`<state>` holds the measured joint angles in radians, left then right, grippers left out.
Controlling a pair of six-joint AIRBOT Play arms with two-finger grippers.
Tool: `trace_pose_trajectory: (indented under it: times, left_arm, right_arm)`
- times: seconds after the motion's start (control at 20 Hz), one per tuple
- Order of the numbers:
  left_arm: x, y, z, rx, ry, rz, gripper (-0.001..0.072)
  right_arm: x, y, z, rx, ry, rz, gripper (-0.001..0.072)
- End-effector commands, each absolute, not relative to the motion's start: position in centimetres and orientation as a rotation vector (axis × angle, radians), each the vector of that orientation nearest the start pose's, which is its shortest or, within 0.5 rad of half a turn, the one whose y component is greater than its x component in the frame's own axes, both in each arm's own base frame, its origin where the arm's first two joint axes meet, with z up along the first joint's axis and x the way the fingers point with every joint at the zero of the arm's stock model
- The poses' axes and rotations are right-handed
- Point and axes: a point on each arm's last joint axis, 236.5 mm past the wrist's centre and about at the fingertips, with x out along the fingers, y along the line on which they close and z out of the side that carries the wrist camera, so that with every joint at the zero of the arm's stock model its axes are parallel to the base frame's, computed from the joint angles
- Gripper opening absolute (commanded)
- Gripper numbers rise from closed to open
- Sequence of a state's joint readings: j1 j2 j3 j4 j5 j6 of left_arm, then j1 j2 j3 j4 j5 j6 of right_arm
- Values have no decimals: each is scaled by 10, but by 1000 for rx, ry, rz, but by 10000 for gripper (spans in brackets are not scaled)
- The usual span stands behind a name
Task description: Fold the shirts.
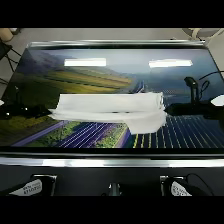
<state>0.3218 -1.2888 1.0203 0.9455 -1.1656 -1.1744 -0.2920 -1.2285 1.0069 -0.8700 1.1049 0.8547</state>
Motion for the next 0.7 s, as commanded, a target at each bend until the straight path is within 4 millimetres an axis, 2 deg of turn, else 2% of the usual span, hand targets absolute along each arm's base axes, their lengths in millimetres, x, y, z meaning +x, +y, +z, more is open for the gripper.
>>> trace_pose_trajectory:
  times: [0.0,0.15,0.3,0.45,0.65]
  left_arm:
    - [425,-4,10,-507,1149,-258,25]
    - [454,4,0,-537,1158,-242,25]
    - [466,6,-22,-550,1192,-243,26]
    - [467,6,-50,-574,1243,-236,26]
    - [463,1,-86,-605,1314,-235,28]
  right_arm:
    - [450,20,44,303,875,421,19]
    - [493,20,31,278,837,387,20]
    - [523,17,3,295,826,323,20]
    - [528,13,-30,308,867,298,21]
    - [521,17,-55,320,931,317,23]
